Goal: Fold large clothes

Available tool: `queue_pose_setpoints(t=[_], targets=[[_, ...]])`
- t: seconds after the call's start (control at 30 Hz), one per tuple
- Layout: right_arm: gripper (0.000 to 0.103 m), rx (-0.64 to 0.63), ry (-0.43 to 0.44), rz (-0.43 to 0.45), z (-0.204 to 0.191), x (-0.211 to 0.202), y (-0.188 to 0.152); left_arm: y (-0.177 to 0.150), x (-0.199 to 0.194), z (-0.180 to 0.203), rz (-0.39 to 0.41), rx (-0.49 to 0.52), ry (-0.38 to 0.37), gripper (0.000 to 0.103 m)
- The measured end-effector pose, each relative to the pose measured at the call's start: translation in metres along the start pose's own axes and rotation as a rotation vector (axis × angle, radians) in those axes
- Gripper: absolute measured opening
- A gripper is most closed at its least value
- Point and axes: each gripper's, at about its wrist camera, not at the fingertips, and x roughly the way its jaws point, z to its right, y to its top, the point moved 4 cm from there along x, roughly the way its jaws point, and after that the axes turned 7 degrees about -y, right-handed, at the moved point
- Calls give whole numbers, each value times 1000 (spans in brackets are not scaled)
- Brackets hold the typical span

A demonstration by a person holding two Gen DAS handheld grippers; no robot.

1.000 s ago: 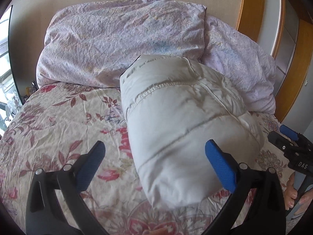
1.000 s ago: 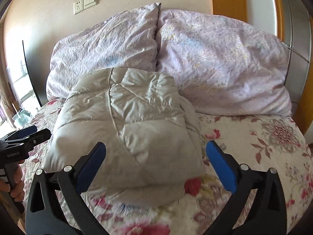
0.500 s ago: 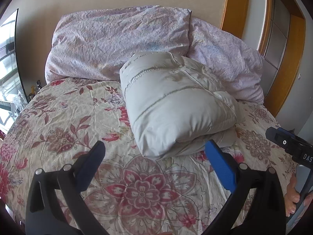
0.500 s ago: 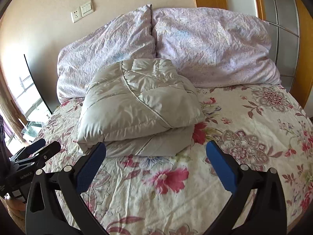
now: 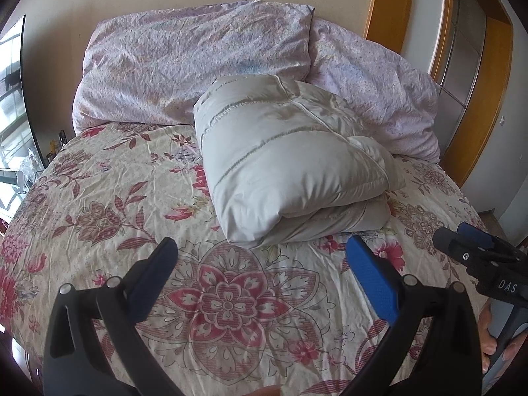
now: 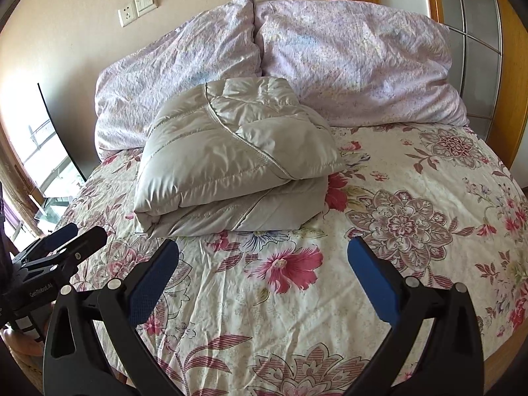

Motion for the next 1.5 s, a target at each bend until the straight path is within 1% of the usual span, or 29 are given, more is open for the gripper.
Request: queue_pose_setpoints(t=[0.1, 0.27, 0.53, 1.1, 1.5], targets=[[102, 5, 13, -18, 0, 0, -1, 0, 0, -1, -6, -6, -9, 101], [102, 6, 20, -24, 0, -4, -2, 0, -2, 3, -3, 2, -24, 101], [102, 7, 38, -43, 0, -7, -6, -2, 0, 4, -26, -14, -66, 101], [102, 9, 39, -49, 3, -7, -7, -5, 3, 9, -38, -10, -79, 101], [102, 13, 42, -52, 3, -7, -7, -4, 2, 10, -38, -9, -76, 101]])
